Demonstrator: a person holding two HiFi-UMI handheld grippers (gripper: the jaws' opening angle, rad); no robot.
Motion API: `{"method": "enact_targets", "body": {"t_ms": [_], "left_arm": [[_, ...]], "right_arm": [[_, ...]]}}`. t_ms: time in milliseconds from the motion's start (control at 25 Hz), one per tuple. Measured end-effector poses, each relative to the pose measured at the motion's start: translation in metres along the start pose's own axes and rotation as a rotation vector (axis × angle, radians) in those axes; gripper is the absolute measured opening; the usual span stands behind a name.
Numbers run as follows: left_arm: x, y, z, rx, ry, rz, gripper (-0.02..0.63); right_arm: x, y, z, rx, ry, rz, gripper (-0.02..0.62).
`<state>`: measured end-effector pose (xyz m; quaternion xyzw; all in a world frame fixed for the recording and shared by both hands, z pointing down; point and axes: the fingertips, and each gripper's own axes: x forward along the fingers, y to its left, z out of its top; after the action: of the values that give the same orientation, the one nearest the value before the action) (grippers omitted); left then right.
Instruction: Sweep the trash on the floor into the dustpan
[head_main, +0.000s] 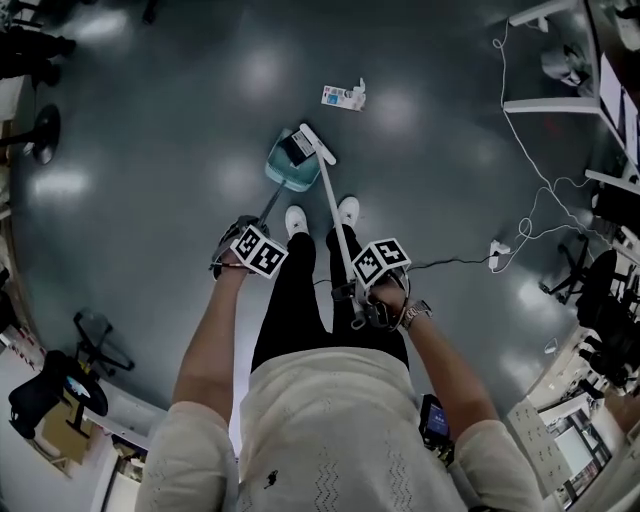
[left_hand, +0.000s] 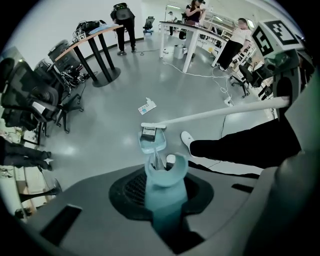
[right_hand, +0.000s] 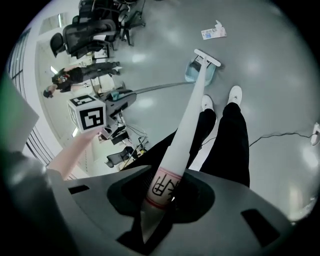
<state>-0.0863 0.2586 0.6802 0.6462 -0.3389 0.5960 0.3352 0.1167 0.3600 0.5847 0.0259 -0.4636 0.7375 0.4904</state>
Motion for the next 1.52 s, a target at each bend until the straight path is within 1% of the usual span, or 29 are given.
{"method": "enact_targets", "body": {"t_ms": [120, 200, 280, 400, 440, 480, 520, 640, 760, 880, 1000, 1120, 1280, 1400, 1520], "left_arm": [[0.002, 0.009, -0.003, 0.004, -0.007, 0.000, 0.092], [0.003, 0.015, -0.006, 0.004, -0.013, 0.005, 0.092], [0.003, 0.018, -0.007, 0.006, -0.029, 0.009, 0.092], [0.000, 0.020, -0.001, 0.005, -0.074, 0.019, 0.092], [-0.001, 0.021, 0.003, 0.008, -0.084, 0.023, 0.091], [-0.001, 0.022, 0.006, 0.014, -0.090, 0.027, 0.092], [-0.002, 0.022, 0.009, 0.023, -0.093, 0.030, 0.092], [-0.006, 0.028, 0.017, 0.049, -0.108, 0.044, 0.092], [-0.013, 0.038, 0.027, 0.038, -0.136, 0.064, 0.092], [-0.018, 0.042, 0.048, 0.039, -0.160, 0.088, 0.092], [-0.014, 0.050, 0.077, 0.063, -0.153, 0.108, 0.092], [-0.009, 0.067, 0.109, 0.103, -0.133, 0.117, 0.092], [-0.004, 0.090, 0.148, 0.141, -0.123, 0.098, 0.092], [-0.003, 0.103, 0.175, 0.194, -0.126, 0.087, 0.092], [-0.003, 0.111, 0.194, 0.246, -0.120, 0.084, 0.092]], "right_arm": [[0.011, 0.008, -0.007, -0.022, 0.013, -0.048, 0.120], [0.009, 0.014, -0.005, -0.018, -0.014, -0.047, 0.120], [-0.001, 0.024, 0.002, 0.016, -0.076, 0.020, 0.120], [-0.029, 0.045, 0.015, 0.077, -0.174, 0.169, 0.121], [-0.039, 0.051, 0.018, 0.087, -0.199, 0.203, 0.121], [-0.049, 0.055, 0.020, 0.088, -0.219, 0.220, 0.121], [-0.058, 0.057, 0.021, 0.084, -0.236, 0.221, 0.121], [-0.084, 0.060, 0.025, 0.060, -0.283, 0.188, 0.121], [-0.117, 0.058, 0.039, 0.036, -0.339, 0.164, 0.121], [-0.156, 0.048, 0.061, 0.028, -0.391, 0.150, 0.121], [-0.197, 0.031, 0.095, 0.035, -0.425, 0.144, 0.121], [-0.239, 0.013, 0.135, 0.054, -0.439, 0.141, 0.121], [-0.282, -0.020, 0.182, 0.083, -0.435, 0.121, 0.121], [-0.300, -0.044, 0.211, 0.099, -0.425, 0.096, 0.121], [-0.300, -0.053, 0.230, 0.129, -0.414, 0.092, 0.121]]}}
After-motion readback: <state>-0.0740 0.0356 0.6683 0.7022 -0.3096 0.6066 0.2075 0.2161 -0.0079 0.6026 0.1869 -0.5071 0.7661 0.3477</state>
